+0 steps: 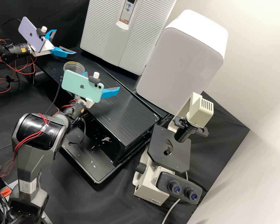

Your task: Slide the petri dish to the right

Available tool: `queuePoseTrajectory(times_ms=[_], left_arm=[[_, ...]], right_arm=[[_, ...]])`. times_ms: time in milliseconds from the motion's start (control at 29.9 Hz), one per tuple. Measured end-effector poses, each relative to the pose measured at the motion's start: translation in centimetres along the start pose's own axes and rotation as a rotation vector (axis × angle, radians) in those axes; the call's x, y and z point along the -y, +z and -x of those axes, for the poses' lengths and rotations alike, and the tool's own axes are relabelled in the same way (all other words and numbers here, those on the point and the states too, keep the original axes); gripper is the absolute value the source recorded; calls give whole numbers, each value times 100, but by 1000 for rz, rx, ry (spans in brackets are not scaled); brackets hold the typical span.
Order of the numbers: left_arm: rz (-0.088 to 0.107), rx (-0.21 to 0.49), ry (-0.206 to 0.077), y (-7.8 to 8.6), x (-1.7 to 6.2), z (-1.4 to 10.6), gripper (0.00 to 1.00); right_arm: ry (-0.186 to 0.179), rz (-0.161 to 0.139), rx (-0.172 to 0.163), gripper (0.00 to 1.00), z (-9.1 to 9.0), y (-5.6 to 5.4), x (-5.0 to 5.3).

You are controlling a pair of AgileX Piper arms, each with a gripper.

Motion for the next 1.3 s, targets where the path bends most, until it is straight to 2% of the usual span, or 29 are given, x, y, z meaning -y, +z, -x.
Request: queuePoseTrajectory(times_ms=[234,401,501,601,735,835,969,1136,1303], left_arm=[[0,0,0,0,0,0,100],[0,0,0,0,0,0,100],[0,0,0,0,0,0,100],[0,0,0,0,0,0,100],[0,0,0,0,0,0,100],[0,0,0,0,0,0,100],[0,0,0,0,0,0,100],[0,0,0,0,0,0,100],[0,0,0,0,0,0,100]], right_arm=[[-45,-6,-43,100,-88,-194,95],[-70,31,-75,100,-115,-361,163],[-77,41,-93,100,-128,-444,176],[-69,37,-103,100,-156,-484,158],[-76,24,-90,100,-266,-501,186],[-117,13,-52,100,-360,-477,261],[-153,13,-22,100,-414,-482,350],[-168,39,-35,100,-464,-618,432],[-181,55,-26,100,-527,-690,469]])
